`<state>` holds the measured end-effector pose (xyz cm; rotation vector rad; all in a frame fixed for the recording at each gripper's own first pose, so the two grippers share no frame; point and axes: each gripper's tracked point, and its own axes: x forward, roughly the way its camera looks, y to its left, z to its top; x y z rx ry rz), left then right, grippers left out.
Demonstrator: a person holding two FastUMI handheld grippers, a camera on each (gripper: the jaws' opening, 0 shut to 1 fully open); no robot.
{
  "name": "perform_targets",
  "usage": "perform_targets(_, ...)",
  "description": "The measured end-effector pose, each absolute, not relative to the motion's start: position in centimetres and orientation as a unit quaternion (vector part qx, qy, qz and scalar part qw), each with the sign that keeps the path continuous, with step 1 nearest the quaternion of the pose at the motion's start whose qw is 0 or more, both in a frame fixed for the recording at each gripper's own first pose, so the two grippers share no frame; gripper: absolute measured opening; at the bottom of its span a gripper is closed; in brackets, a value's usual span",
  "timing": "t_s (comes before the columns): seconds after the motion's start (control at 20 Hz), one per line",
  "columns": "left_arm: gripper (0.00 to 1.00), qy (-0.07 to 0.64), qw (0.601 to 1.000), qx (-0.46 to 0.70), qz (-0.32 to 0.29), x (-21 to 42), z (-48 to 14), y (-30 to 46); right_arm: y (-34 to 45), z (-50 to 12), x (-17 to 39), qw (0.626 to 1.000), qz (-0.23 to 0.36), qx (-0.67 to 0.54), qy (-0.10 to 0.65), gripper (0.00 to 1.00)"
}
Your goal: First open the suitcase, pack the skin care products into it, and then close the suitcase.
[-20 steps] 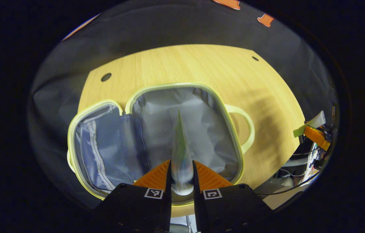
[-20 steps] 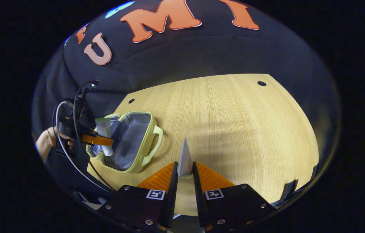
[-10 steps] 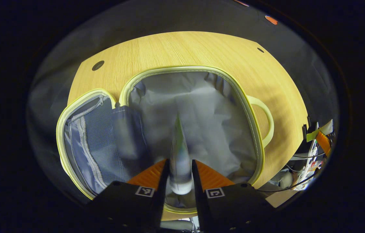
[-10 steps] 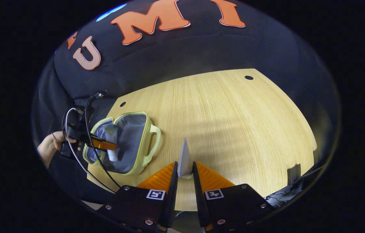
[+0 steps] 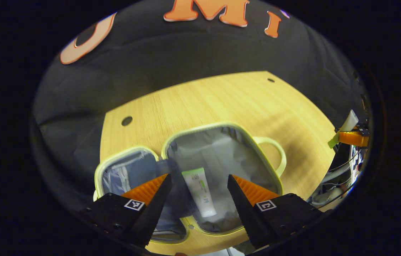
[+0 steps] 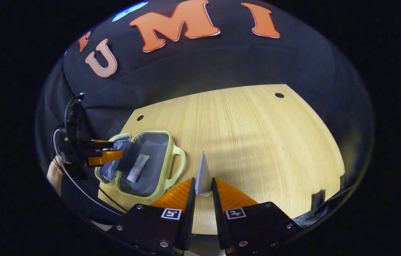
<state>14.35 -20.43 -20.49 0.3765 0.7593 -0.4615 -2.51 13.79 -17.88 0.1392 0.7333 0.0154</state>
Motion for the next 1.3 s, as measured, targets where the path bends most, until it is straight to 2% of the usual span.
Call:
perform_targets(0.2, 0.98, 0.283, 0.928, 0.14, -0.2, 14.6, -16.6, -17.6, 18.4, -14.7, 0.1, 0.931, 0.06, 0.057, 0.355, 0.3)
perform_targets(0.35, 0.98, 0.215, 0.959, 0.094, -0.159, 14.4, -12.3, -13.1, 22.6, -15.1, 2.2, 0.92, 0.098, 0.036, 0.378, 0.3)
perform_targets(0.6, 0.98, 0.131, 0.983, 0.059, -0.112, 13.6, -8.2, -7.2, 31.2, -20.6, 3.0, 0.861, 0.172, 0.088, 0.471, 0.3)
perform_targets(0.8, 0.98, 0.09, 0.991, 0.04, -0.096, 12.2, -6.4, -4.7, 32.2, -24.9, 3.4, 0.819, 0.173, 0.099, 0.538, 0.31)
perform_targets(1.0, 0.98, 0.081, 0.993, 0.04, -0.081, 11.1, -6.0, -3.0, 33.2, -29.1, 3.1, 0.794, 0.154, 0.085, 0.583, 0.3)
perform_targets(1.05, 0.97, 0.082, 0.993, 0.038, -0.079, 11.0, -6.1, -2.6, 33.3, -29.6, 3.2, 0.79, 0.152, 0.085, 0.588, 0.36)
perform_targets(1.1, 0.98, 0.085, 0.993, 0.036, -0.078, 10.8, -6.3, -2.3, 33.3, -29.9, 3.3, 0.789, 0.149, 0.085, 0.59, 0.3)
perform_targets(1.15, 0.98, 0.087, 0.993, 0.033, -0.075, 10.8, -6.6, -1.9, 33.3, -30.2, 3.6, 0.79, 0.145, 0.085, 0.589, 0.36)
perform_targets(1.2, 0.98, 0.09, 0.993, 0.031, -0.072, 10.7, -6.8, -1.6, 33.3, -30.3, 3.6, 0.792, 0.141, 0.085, 0.588, 0.31)
perform_targets(1.3, 0.98, 0.097, 0.993, 0.027, -0.066, 10.6, -7.3, -0.8, 33.0, -30.1, 4.1, 0.798, 0.136, 0.083, 0.581, 0.36)
